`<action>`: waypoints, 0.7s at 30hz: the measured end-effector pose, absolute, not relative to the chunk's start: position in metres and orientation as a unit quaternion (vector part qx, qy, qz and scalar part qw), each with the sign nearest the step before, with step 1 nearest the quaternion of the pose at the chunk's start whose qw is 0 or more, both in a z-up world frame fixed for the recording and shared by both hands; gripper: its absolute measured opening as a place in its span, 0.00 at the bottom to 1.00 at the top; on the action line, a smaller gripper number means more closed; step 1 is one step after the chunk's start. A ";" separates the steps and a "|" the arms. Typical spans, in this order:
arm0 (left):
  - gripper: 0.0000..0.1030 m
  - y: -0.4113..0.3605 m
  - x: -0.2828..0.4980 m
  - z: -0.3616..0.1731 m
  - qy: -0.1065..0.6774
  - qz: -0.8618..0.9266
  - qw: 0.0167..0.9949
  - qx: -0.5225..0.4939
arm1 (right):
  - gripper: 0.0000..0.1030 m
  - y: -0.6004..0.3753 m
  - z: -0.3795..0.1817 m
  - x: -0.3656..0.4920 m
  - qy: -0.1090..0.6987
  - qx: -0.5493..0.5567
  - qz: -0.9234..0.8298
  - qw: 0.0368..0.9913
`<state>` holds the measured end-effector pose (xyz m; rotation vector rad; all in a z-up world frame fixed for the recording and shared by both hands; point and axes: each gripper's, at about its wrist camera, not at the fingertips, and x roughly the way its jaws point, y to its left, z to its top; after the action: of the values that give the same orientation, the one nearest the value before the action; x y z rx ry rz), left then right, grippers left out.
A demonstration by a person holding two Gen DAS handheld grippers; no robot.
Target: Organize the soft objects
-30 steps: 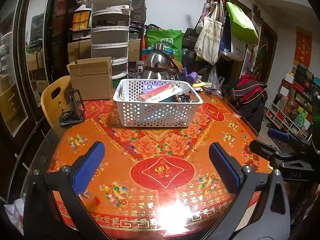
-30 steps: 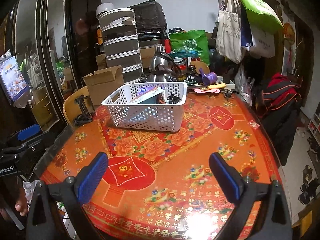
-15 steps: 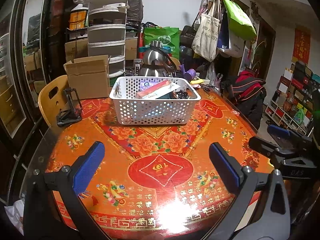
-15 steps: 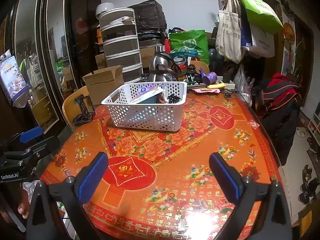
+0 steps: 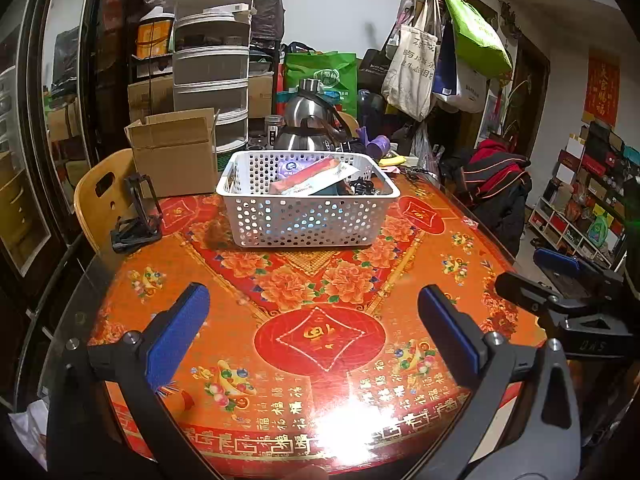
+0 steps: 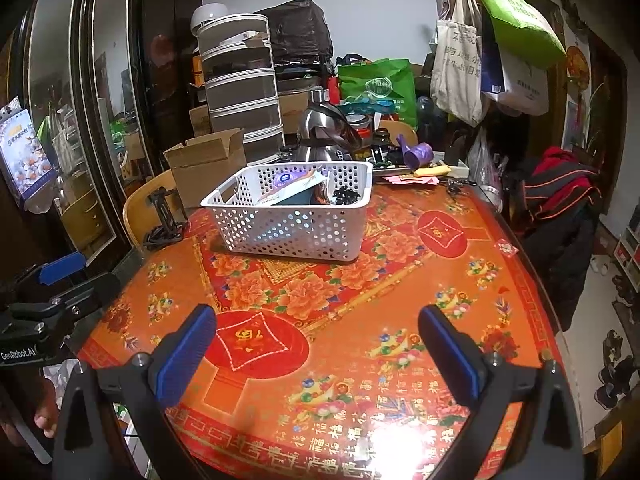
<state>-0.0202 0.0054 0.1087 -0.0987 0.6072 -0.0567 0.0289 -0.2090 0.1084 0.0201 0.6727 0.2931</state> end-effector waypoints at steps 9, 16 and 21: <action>1.00 0.004 -0.021 0.107 0.298 -0.034 0.953 -0.048 | 0.98 -0.208 0.108 0.028 0.329 0.007 0.143 0.933; 1.00 0.005 -0.023 0.106 0.298 -0.037 0.953 -0.049 | 0.98 -0.208 0.108 0.028 0.329 0.007 0.142 0.934; 1.00 0.005 -0.022 0.106 0.298 -0.037 0.953 -0.048 | 0.98 -0.208 0.107 0.028 0.330 0.006 0.143 0.933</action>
<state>-0.0222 0.0046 0.1060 -0.0980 0.6051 -0.0762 0.0277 -0.2077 0.1074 0.0127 0.6747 0.2918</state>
